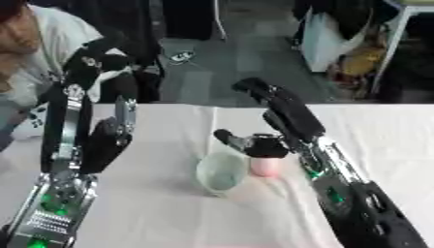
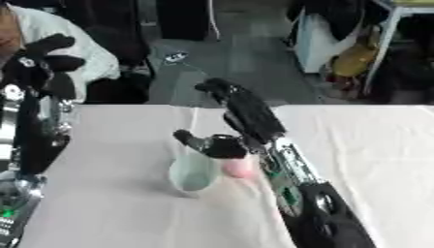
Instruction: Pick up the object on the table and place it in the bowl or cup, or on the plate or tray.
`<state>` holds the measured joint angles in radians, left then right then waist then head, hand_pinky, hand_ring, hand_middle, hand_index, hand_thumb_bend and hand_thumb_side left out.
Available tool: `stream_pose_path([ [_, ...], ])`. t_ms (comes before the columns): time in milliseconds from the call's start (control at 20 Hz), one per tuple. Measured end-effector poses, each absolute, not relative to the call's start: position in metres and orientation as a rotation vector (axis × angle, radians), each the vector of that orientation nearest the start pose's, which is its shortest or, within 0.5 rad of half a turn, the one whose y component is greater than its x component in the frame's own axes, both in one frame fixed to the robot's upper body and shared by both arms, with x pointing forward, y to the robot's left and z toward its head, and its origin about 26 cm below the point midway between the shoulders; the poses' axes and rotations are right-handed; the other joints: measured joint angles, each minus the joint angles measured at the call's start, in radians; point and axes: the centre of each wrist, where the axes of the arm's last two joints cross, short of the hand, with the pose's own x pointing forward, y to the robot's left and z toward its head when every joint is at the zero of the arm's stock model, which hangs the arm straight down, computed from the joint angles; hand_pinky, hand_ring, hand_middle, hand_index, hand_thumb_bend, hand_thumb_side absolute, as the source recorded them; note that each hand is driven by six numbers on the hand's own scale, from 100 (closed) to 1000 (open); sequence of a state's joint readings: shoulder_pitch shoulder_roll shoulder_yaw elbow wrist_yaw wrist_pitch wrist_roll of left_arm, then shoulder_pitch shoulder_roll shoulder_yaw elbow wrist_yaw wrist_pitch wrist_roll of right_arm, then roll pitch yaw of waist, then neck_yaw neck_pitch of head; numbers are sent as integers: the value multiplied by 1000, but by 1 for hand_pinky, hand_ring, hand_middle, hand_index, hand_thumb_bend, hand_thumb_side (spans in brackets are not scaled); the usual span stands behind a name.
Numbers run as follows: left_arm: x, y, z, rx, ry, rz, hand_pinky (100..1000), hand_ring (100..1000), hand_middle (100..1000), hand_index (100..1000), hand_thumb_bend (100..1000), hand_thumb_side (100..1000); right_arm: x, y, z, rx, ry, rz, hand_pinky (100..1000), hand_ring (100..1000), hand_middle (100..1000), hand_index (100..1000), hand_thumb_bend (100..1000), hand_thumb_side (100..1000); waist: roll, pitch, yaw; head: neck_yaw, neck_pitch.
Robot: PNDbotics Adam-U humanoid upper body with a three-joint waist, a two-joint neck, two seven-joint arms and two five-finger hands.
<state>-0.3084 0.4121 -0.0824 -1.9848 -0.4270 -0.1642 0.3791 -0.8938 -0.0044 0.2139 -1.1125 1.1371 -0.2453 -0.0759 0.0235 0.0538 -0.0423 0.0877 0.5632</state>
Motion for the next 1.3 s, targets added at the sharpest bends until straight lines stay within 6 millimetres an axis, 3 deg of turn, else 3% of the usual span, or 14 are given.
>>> stream_pose_path([
  [300, 301, 253, 199, -1016, 3435, 520, 706, 649, 791, 899, 100, 763, 446, -80, 152, 1216, 2848, -1846, 584, 758, 805, 893, 534, 844, 0, 0, 1, -20, 0],
  [800, 301, 253, 199, -1016, 3435, 521, 705, 648, 790, 899, 100, 764, 449, -85, 153, 1352, 2982, -1635, 558, 740, 786, 878, 449, 850, 3, 0, 1, -34, -3],
  [950, 301, 253, 198, -1018, 3437, 522, 705, 647, 790, 899, 100, 764, 449, -86, 153, 1386, 3000, -1597, 562, 740, 786, 875, 449, 805, 3, 0, 0, -34, -4],
  [1300, 301, 253, 198, -1019, 3439, 523, 704, 646, 790, 898, 100, 765, 452, -87, 144, 1437, 2954, -1669, 585, 746, 788, 871, 445, 809, 3, 0, 0, -34, -12],
])
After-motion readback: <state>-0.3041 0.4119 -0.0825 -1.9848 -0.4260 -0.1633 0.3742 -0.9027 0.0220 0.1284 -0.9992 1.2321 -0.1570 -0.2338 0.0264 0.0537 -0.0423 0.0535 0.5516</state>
